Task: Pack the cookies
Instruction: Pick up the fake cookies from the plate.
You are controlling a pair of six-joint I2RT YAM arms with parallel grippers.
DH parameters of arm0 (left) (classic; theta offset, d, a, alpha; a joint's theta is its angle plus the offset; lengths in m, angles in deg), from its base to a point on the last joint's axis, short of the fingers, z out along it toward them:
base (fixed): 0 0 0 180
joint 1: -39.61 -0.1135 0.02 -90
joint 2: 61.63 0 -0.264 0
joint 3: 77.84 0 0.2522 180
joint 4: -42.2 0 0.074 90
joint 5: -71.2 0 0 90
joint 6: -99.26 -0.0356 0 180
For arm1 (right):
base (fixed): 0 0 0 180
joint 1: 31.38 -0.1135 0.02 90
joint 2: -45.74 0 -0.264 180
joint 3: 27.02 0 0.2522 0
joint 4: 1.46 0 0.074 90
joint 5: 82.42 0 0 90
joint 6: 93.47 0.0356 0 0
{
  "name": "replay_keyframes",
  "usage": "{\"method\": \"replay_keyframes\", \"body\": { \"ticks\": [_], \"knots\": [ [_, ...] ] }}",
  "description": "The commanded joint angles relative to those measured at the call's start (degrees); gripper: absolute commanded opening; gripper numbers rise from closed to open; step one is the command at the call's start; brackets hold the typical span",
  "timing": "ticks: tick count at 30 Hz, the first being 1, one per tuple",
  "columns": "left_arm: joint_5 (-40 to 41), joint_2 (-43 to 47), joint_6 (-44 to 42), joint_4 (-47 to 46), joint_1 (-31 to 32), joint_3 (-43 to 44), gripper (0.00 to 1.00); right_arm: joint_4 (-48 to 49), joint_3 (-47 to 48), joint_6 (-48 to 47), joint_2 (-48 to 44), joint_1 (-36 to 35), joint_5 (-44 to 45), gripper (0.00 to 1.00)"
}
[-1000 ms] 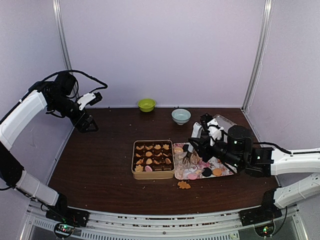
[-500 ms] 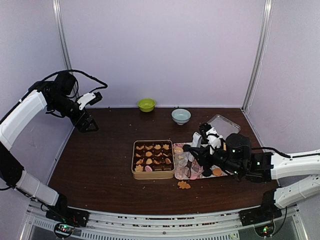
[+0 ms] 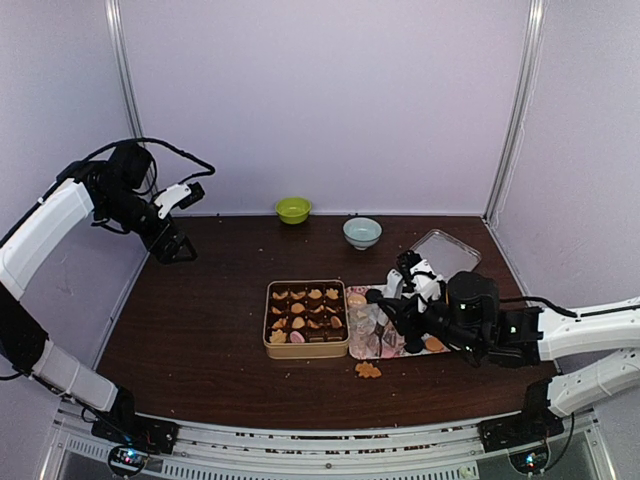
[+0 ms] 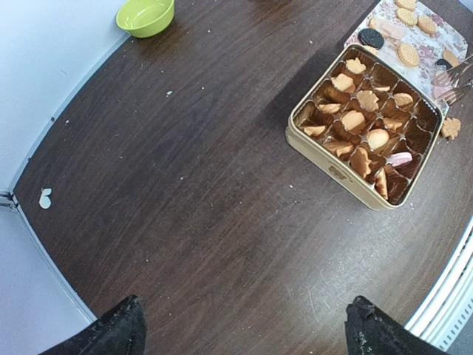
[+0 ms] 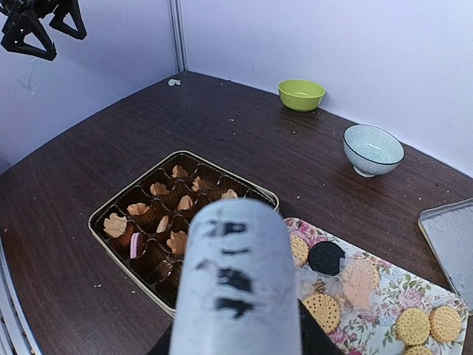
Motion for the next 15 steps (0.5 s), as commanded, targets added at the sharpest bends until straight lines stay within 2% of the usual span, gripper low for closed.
{"method": "replay_keyframes", "body": {
  "ticks": [1, 15],
  "knots": [
    [-1.4, -0.5, 0.0, -0.1, -0.4, 2.1, 0.97, 0.8, -0.7, 0.8, -0.9, -0.2, 2.5, 0.33],
    [-1.5, -0.6, 0.1, 0.0, -0.4, 2.1, 0.97, -1.8, 1.6, -1.5, -2.6, 1.4, 4.8, 0.12]
  ]
}}
